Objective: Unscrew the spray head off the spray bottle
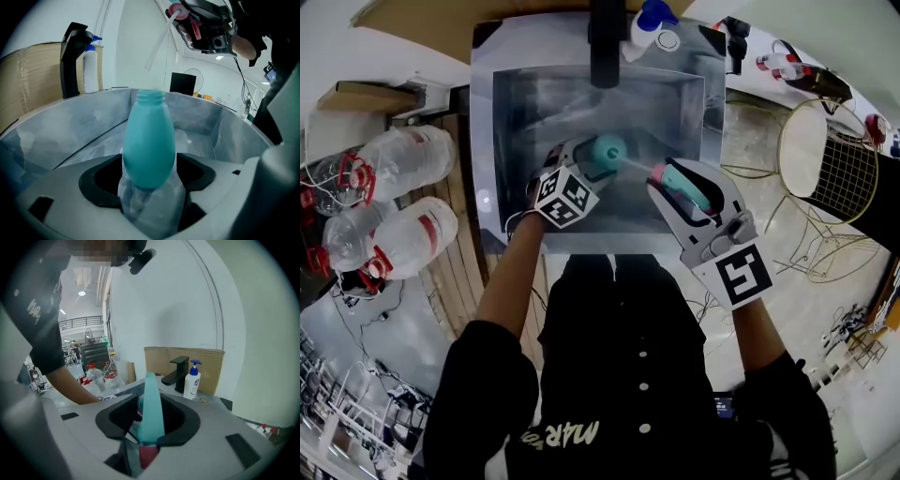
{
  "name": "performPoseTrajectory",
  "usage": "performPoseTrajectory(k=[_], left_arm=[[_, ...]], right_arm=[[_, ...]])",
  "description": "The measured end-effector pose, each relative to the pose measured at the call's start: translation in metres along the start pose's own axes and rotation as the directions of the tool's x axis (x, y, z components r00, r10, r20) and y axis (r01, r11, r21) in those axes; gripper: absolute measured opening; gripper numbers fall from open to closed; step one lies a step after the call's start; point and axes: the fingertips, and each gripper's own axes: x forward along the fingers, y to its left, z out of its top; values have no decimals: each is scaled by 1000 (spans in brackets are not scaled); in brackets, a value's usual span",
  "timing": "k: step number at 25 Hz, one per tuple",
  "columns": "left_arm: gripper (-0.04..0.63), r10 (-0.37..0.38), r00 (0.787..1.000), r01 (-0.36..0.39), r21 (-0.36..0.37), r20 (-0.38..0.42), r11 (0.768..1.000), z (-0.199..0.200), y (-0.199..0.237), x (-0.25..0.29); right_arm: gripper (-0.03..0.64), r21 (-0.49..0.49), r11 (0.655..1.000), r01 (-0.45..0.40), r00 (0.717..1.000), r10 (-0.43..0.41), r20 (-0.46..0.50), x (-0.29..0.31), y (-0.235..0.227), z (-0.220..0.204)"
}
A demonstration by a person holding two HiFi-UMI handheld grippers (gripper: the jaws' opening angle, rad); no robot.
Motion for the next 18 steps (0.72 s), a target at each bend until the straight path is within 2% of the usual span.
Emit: performPoseTrajectory(k=[5, 9, 12, 14, 16, 18], left_arm=[[368, 15, 1000, -15, 7, -24, 1000, 4, 0, -13], [347, 71, 997, -70, 32, -38, 997, 8, 3, -36], [256, 129, 992, -129, 15, -13, 992, 13, 5, -63], [157, 188, 982, -188, -2, 29, 982, 23, 7, -87], [28, 237, 967, -236, -17, 96, 972, 37, 7, -117], [26, 251, 954, -249, -37, 164, 968, 52, 1, -144]], right_arm=[[152, 9, 1000, 20, 1000, -20, 24, -10, -1, 5], [152, 45, 999, 30, 998, -33, 60, -20, -6, 9], [152, 93, 995, 38, 996, -46, 80, -30, -11, 6], [152, 105, 993, 52, 994, -61, 93, -38, -17, 6], [152, 108, 992, 63, 990, -76, 121, -44, -22, 11], [152, 102, 992, 77, 986, -91, 142, -50, -27, 17]])
